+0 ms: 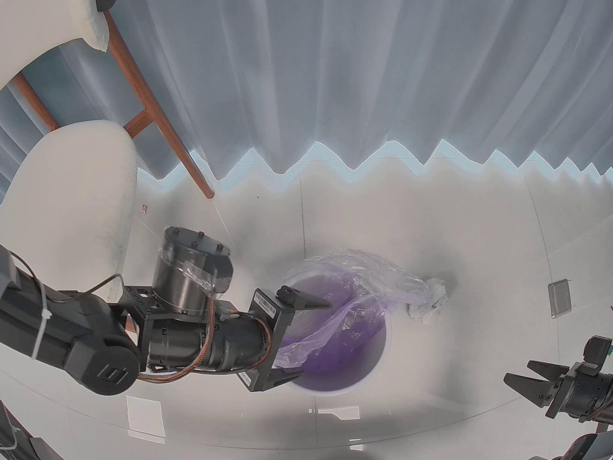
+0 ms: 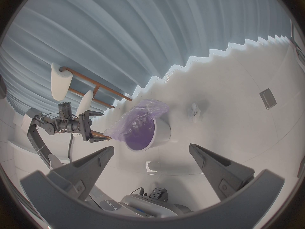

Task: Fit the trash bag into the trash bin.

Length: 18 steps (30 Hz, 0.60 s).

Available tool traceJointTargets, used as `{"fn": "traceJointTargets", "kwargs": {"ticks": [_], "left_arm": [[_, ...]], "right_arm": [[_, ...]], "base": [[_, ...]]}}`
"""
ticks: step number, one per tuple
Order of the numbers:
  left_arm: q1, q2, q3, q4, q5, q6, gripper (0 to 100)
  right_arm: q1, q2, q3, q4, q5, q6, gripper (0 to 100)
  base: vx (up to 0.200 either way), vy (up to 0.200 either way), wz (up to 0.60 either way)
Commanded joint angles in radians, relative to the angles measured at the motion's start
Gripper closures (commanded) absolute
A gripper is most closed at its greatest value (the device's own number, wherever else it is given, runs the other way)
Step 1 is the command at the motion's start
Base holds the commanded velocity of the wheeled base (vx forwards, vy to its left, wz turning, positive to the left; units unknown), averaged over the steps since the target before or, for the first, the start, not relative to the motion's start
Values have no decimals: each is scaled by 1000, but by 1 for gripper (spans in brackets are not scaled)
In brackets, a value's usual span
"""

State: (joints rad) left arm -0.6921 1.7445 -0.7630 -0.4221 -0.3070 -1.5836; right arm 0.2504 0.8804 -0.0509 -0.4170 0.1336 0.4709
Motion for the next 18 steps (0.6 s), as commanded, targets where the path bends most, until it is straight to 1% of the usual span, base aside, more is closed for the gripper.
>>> {"fn": "traceJointTargets", "kwargs": {"ticks": [1,5,10,13,17,18], "left_arm": [[20,84,-24,-4,6,-1,0],[34,102,-35,-4,11,-9,0],[46,147,-65,-4,39,-50,0],[46,165,-85,-4,42,-65,0],[16,176,-93,6,55,-65,0],[5,178,-88,6,57,-65,100]], "right_arm": [[3,6,0,3,1,-5,0],[6,5,0,4,1,-6,0],[9,3,5,4,9,-8,0],[7,0,17,4,9,-8,0],[6,-17,32,4,9,-8,0],[6,-20,36,4,9,-8,0]], "base": [[0,0,0],[0,0,0],[0,0,0],[0,0,0],[0,0,0],[0,0,0]]}}
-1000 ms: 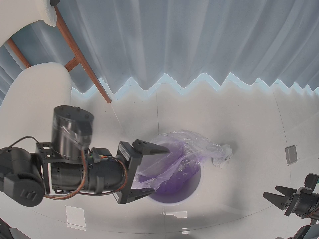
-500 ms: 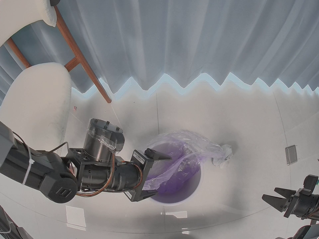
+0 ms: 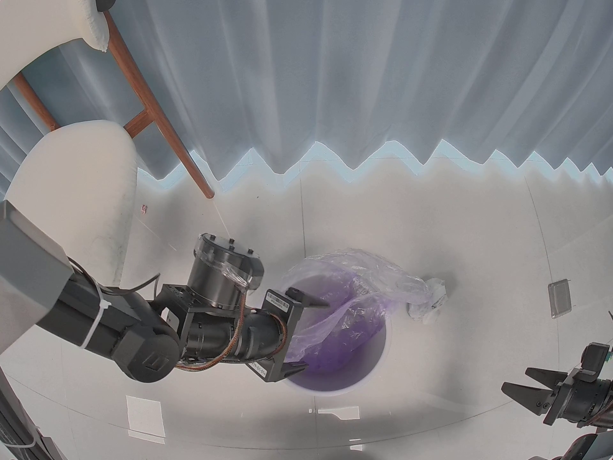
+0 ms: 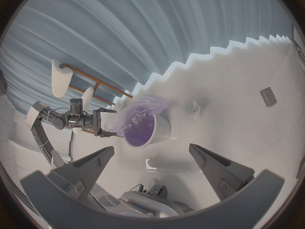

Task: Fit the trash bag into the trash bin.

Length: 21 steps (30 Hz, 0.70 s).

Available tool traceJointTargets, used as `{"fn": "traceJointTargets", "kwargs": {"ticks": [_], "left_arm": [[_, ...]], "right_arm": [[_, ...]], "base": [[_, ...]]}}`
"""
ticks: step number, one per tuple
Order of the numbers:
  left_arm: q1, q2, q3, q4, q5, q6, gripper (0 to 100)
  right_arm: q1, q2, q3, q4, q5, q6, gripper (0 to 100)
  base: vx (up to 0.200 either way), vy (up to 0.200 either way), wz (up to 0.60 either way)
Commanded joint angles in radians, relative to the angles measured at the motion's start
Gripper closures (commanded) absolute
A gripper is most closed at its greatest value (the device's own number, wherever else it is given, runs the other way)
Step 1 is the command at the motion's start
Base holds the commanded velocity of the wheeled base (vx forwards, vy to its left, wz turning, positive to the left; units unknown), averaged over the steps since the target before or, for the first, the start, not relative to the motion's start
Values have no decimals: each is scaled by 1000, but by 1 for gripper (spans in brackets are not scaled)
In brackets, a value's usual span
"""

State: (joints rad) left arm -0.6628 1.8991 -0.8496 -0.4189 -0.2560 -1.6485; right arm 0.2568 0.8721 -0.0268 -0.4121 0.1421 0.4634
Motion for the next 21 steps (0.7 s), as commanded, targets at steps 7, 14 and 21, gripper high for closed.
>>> {"fn": "traceJointTargets", "kwargs": {"ticks": [7,14,21], "left_arm": [[-37,24,53,3,6,1,100],[-138,15,152,5,43,58,100],[-268,146,277,-63,207,342,100]], "right_arm": [[-1,-13,15,-1,1,0,0],[-1,-15,22,7,4,0,0],[19,-1,18,27,19,-22,0]], "base": [[0,0,0],[0,0,0],[0,0,0]]}}
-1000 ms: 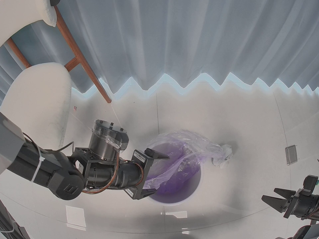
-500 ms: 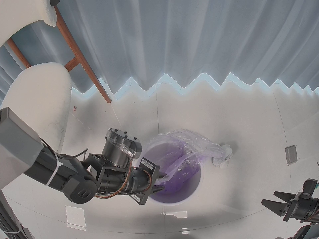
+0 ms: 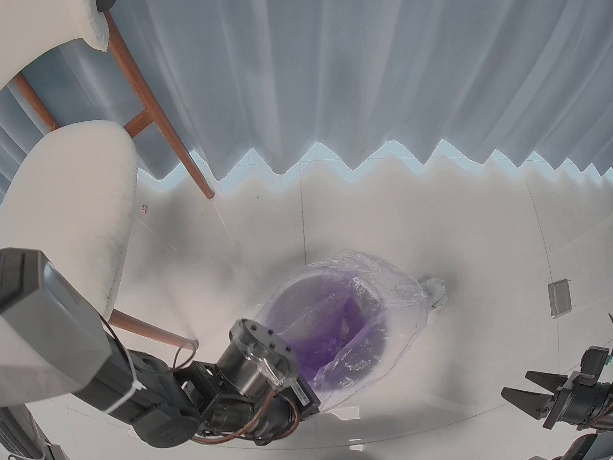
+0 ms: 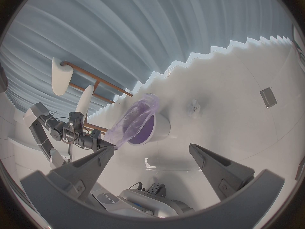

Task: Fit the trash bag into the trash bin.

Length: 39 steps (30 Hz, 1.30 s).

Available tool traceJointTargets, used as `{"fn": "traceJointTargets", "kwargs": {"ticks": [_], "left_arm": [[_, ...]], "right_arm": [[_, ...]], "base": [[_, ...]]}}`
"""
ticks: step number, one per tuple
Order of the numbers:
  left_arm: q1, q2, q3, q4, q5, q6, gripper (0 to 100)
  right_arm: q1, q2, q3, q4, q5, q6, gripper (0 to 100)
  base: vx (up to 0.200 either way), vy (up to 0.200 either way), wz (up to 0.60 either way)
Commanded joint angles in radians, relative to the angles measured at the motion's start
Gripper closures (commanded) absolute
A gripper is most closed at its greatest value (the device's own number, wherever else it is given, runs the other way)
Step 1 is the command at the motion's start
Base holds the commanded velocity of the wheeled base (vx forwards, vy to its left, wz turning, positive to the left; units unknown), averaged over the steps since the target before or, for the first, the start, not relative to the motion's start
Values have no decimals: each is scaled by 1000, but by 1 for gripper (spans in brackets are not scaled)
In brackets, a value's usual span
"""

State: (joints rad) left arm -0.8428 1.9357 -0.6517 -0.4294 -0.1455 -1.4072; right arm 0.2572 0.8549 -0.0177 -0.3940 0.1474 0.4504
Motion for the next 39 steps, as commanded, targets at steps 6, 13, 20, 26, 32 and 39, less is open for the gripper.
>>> {"fn": "traceJointTargets", "kwargs": {"ticks": [6,13,20,26,32,39], "left_arm": [[-98,195,95,-161,176,159,100],[-107,195,95,-203,198,191,100],[-116,189,106,-278,211,191,100],[-148,200,127,-330,224,189,100],[-148,192,136,-335,225,182,100],[-148,186,155,-336,225,175,100]], "right_arm": [[79,154,-113,7,27,-4,0],[102,444,-243,-5,32,-30,0],[109,773,-235,-224,37,-35,0],[114,1061,-243,-543,35,-35,0],[99,1234,-295,-712,29,-30,0],[83,1277,-374,-713,27,-1,0]], "base": [[0,0,0],[0,0,0],[0,0,0],[0,0,0],[0,0,0],[0,0,0]]}}
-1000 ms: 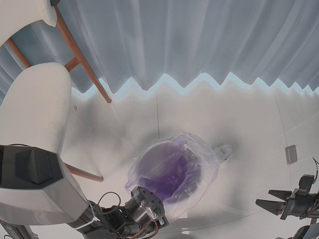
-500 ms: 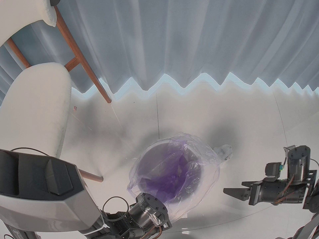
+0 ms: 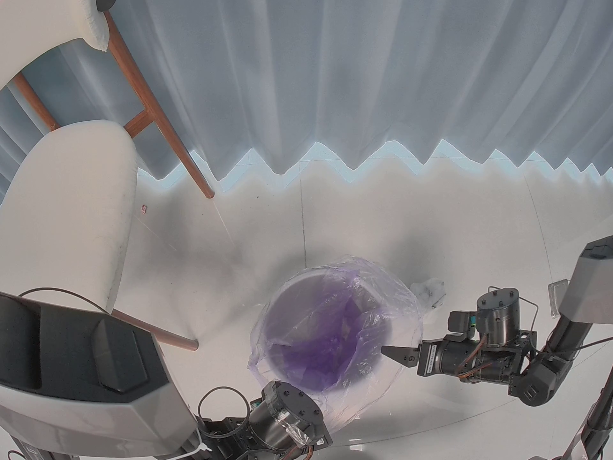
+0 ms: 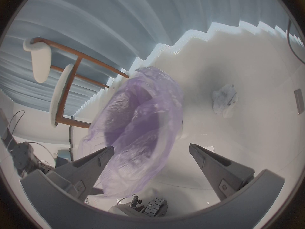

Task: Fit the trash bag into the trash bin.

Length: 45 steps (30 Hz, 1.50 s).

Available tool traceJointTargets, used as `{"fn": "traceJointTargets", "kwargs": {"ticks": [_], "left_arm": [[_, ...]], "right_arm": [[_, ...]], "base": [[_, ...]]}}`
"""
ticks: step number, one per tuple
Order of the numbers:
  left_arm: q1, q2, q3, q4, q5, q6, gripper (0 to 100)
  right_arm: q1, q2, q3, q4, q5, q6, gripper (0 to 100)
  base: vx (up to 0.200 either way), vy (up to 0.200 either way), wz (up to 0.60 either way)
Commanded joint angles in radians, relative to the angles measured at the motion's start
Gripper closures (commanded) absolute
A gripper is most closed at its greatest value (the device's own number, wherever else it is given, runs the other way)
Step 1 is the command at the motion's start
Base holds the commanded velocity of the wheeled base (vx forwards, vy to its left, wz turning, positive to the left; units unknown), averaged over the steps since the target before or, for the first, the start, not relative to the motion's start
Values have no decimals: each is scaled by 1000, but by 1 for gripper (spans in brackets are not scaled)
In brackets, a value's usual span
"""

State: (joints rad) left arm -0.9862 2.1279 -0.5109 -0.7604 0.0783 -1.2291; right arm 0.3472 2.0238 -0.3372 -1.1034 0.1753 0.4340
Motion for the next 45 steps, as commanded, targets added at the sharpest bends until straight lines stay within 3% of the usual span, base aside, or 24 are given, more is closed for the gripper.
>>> {"fn": "traceJointTargets", "kwargs": {"ticks": [1,5,6,19,26,28,35,36,39,45], "left_arm": [[-5,-6,14,-7,1,-4,100],[-6,6,15,-31,1,-3,100],[-8,6,15,-34,1,-3,100],[-49,37,23,-33,34,19,100],[-34,104,26,-28,66,92,100],[-40,124,22,-28,81,115,100],[-51,139,35,-27,98,135,100],[-51,135,41,-27,100,135,0],[-51,109,49,-25,101,134,0],[-49,-151,167,-20,100,126,0]], "right_arm": [[-5,111,-65,-4,-2,20,0],[3,128,-94,-7,-13,35,0],[1,128,-97,-6,-17,37,100],[-25,144,-51,-36,-33,54,100],[6,225,29,-156,-82,52,100],[7,291,37,-260,-112,58,100],[-1,329,53,-372,-120,58,100],[-1,328,52,-372,-120,58,100],[1,325,52,-374,-120,58,100],[-8,314,60,-374,-120,57,100]], "base": [[0,0,0],[0,0,0],[0,0,0],[0,0,0],[0,0,0],[0,0,0],[0,0,0],[0,0,0],[0,0,0],[0,0,0]]}}
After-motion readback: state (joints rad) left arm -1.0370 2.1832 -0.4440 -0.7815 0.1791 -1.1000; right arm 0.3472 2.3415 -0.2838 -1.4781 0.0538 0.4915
